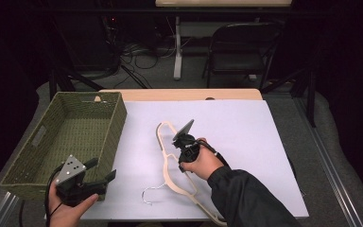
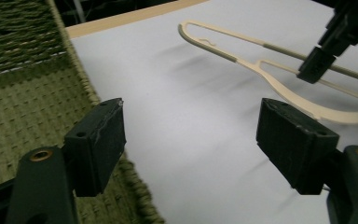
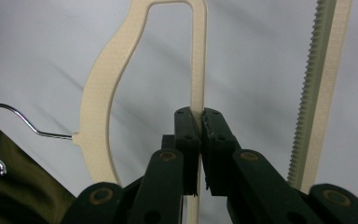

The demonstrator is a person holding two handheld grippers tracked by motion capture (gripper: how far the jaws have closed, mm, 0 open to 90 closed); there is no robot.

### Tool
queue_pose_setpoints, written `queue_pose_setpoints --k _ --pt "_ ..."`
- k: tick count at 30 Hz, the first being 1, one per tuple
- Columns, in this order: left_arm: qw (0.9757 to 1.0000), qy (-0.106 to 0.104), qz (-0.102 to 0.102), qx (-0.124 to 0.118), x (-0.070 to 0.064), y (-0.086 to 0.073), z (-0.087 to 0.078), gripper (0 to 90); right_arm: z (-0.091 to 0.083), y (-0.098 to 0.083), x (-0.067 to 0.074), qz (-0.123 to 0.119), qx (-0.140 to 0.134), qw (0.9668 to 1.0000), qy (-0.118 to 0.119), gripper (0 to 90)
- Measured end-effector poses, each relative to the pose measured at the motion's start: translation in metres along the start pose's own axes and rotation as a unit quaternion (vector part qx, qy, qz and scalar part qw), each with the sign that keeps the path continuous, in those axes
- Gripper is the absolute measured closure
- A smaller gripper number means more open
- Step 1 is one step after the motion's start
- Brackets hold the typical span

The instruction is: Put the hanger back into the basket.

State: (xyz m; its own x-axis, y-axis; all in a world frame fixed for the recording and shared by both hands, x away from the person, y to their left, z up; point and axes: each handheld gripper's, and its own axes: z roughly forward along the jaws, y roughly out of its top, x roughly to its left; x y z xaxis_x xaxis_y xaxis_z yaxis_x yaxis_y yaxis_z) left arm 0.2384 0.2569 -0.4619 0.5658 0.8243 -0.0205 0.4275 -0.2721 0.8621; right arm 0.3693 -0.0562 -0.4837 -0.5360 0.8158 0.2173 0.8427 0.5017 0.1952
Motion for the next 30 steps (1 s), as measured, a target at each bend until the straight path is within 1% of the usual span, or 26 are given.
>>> queue_pose_setpoints --k 1,2,3,4,5,6,7,8,9,10,11,12,13,14,15,16,17,18,20,21,23,24,25,26,27,30 --pt "1.0000 -0.002 0.001 -0.001 -0.001 0.000 0.000 24.1 -0.008 0.002 -0.001 -0.005 0.020 0.9998 -0.008 86.2" --pt "1.0000 -0.006 0.003 0.001 -0.003 0.001 0.000 24.1 -0.011 0.002 -0.001 -0.006 0.015 0.9998 -0.008 86.3" --pt "1.0000 -0.007 0.006 0.001 -0.005 0.001 0.001 24.1 -0.006 -0.002 0.000 0.012 -0.060 0.9981 0.008 86.3" --pt "0.9999 -0.009 0.008 0.002 -0.006 0.002 0.001 24.2 -0.010 -0.002 -0.002 0.008 -0.064 0.9979 0.009 86.3" --pt "0.9999 -0.010 0.008 0.001 -0.007 0.002 0.002 24.3 -0.016 -0.001 -0.002 0.010 -0.050 0.9987 0.007 86.2" --pt "0.9999 -0.012 0.008 0.001 -0.007 0.002 0.002 24.3 -0.022 0.000 -0.003 0.009 -0.025 0.9996 0.001 86.2" --pt "0.9999 -0.013 0.009 0.002 -0.009 0.002 0.003 24.3 -0.022 -0.001 -0.005 0.012 -0.047 0.9988 0.003 86.2" --pt "0.9999 -0.013 0.011 0.003 -0.009 0.002 0.003 24.3 -0.024 -0.001 -0.007 0.017 -0.058 0.9982 0.006 86.2" --pt "0.9998 -0.014 0.011 0.003 -0.011 0.003 0.003 24.3 -0.026 -0.001 -0.008 0.019 -0.053 0.9984 0.004 86.2" --pt "0.9998 -0.014 0.013 0.001 -0.012 0.003 0.003 24.3 -0.031 0.001 -0.011 0.019 -0.032 0.9993 -0.001 86.2" --pt "0.9998 -0.015 0.014 0.000 -0.013 0.003 0.003 24.3 -0.026 -0.001 -0.012 0.028 -0.080 0.9963 0.010 86.2" --pt "0.9997 -0.016 0.016 -0.002 -0.014 0.004 0.003 24.5 -0.028 -0.001 -0.013 0.030 -0.074 0.9967 0.010 86.2" --pt "0.9997 -0.018 0.016 -0.003 -0.015 0.005 0.003 24.5 -0.032 0.000 -0.014 0.032 -0.060 0.9976 0.012 86.2" --pt "0.9996 -0.020 0.018 -0.005 -0.016 0.006 0.003 24.6 -0.033 0.000 -0.015 0.031 -0.068 0.9971 0.013 86.2" --pt "0.9996 -0.023 0.016 -0.008 -0.018 0.007 0.003 25.0 -0.031 0.000 -0.015 0.038 -0.087 0.9952 0.023 86.2" --pt "0.9994 -0.027 0.017 -0.010 -0.019 0.008 0.003 25.7 -0.035 0.001 -0.016 0.040 -0.075 0.9960 0.027 86.2" --pt "0.9993 -0.030 0.016 -0.013 -0.020 0.008 0.004 26.7 -0.037 0.001 -0.017 0.038 -0.082 0.9954 0.032 86.2" --pt "0.9991 -0.034 0.017 -0.016 -0.021 0.008 0.005 27.7 -0.038 0.001 -0.017 0.042 -0.088 0.9947 0.034 86.2" --pt "0.9988 -0.044 0.012 -0.018 -0.023 0.008 0.007 28.6 -0.042 0.002 -0.020 0.044 -0.093 0.9938 0.042 86.2" --pt "0.9987 -0.048 0.013 -0.016 -0.024 0.008 0.008 28.6 -0.043 0.002 -0.021 0.052 -0.110 0.9913 0.049 86.2" --pt "0.9985 -0.051 0.012 -0.014 -0.026 0.007 0.011 28.6 -0.046 0.002 -0.024 0.057 -0.117 0.9902 0.052 86.2" --pt "0.9984 -0.054 0.012 -0.012 -0.027 0.007 0.012 28.6 -0.047 0.002 -0.026 0.062 -0.133 0.9875 0.058 86.2" --pt "0.9983 -0.056 0.011 -0.012 -0.028 0.006 0.013 28.6 -0.048 0.002 -0.028 0.070 -0.143 0.9852 0.063 86.2" --pt "0.9982 -0.058 0.012 -0.011 -0.029 0.006 0.014 28.6 -0.048 0.002 -0.030 0.068 -0.150 0.9842 0.064 86.2" --pt "0.9981 -0.059 0.012 -0.012 -0.030 0.006 0.015 28.6 -0.050 0.002 -0.030 0.075 -0.151 0.9833 0.067 86.2" --pt "0.9978 -0.065 0.011 -0.014 -0.034 0.005 0.018 28.7 -0.052 0.003 -0.033 0.077 -0.169 0.9795 0.077 86.2"
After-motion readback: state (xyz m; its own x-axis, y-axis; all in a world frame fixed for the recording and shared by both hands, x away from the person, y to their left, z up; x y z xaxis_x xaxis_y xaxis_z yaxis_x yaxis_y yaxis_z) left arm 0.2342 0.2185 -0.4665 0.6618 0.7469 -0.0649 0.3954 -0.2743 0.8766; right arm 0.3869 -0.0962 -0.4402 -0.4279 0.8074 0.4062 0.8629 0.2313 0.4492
